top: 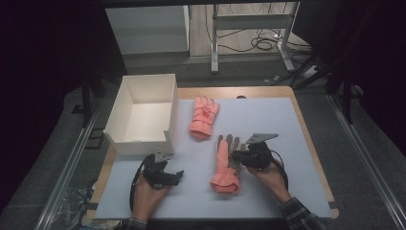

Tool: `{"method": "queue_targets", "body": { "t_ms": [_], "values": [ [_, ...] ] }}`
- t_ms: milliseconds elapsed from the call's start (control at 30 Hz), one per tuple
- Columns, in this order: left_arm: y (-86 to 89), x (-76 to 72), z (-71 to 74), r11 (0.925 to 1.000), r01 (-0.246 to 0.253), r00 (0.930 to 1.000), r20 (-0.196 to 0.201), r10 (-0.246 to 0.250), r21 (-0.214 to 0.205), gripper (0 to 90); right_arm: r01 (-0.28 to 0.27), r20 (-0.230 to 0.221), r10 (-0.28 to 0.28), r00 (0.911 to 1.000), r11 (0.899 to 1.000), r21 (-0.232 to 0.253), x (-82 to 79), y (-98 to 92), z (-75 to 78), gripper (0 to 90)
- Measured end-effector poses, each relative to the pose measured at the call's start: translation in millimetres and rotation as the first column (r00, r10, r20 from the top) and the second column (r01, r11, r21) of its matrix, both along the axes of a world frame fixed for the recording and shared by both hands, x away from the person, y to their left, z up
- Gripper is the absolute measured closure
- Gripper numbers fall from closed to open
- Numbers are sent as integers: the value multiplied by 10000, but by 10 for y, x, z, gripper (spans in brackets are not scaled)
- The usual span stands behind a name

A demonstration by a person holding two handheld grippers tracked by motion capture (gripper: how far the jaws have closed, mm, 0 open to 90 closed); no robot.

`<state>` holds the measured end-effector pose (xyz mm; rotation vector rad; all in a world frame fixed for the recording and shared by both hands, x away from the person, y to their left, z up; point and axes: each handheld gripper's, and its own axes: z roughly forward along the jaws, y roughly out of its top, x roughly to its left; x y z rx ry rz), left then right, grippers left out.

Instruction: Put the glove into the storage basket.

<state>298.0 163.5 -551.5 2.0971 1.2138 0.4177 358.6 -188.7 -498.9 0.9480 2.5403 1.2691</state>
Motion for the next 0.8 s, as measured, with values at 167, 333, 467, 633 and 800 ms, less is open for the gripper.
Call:
{"method": "queue_targets", "body": {
  "t_ms": [167,333,467,633,800],
  "values": [
    [-1,2,1,10000,3,10000,-15,-3,13,31,263,459,-248,9986,9992,-307,-37,-73,70,703],
    [-4,2,-4,10000,-15,10000,19,16,-78,27,623,894,-560,9944,9956,-695,-95,-195,100,618],
    [-5,0,-5,10000,-17,10000,33,18,-89,23,928,1126,-832,9901,9922,-830,-134,-310,106,540],
    [-5,3,-4,9999,51,10000,-16,-52,-88,12,1443,1355,-1289,9824,9832,-1115,-177,-474,67,458],
    [-18,-8,6,9999,-48,10000,-50,47,-161,11,1869,1405,-1688,9756,9740,-1279,-198,-629,0,396]
  ]
}}
